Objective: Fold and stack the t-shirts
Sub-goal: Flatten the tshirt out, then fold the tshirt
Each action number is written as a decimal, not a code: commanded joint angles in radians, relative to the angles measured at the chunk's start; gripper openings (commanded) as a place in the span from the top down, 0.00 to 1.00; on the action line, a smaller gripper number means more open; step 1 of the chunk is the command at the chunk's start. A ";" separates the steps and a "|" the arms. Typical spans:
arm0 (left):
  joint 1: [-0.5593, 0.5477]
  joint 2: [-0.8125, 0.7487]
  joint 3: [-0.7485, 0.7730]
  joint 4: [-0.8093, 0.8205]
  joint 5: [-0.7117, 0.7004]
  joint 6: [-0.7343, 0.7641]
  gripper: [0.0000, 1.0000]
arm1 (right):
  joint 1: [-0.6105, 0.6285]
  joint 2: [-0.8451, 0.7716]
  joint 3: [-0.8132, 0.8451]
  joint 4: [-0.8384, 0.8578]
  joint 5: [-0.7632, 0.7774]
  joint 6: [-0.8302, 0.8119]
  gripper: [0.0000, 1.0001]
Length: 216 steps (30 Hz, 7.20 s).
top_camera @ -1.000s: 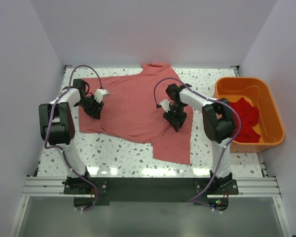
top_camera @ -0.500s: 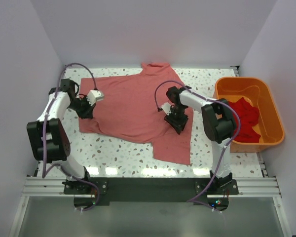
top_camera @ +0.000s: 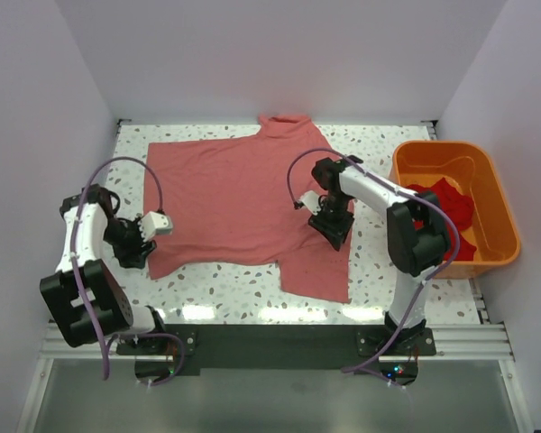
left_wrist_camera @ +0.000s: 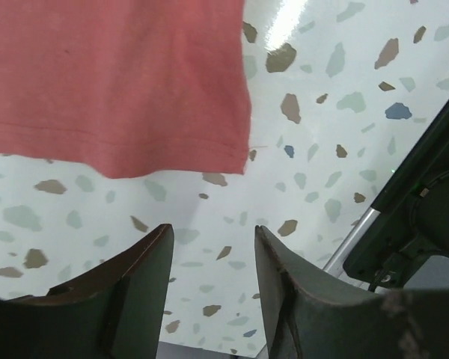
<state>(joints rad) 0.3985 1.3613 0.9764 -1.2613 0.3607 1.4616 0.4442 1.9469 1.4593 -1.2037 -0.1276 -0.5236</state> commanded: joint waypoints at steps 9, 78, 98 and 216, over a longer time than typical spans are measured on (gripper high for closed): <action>-0.010 0.183 0.116 0.267 0.196 -0.360 0.47 | 0.108 -0.161 -0.247 0.016 -0.050 -0.027 0.66; -0.213 0.260 0.171 0.471 0.121 -0.622 0.50 | -0.048 -0.042 -0.054 0.113 0.031 -0.024 0.69; -0.194 0.394 0.103 0.513 -0.052 -0.586 0.55 | 0.180 -0.037 -0.312 0.130 -0.024 -0.007 0.68; -0.175 0.970 0.961 1.094 0.392 -0.894 1.00 | -0.297 0.449 0.750 0.903 -0.006 0.410 1.00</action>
<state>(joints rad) 0.2039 2.4527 1.9911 -0.2745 0.6884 0.5117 0.1505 2.5359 2.2318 -0.3706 -0.1013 -0.0860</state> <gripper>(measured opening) 0.024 0.015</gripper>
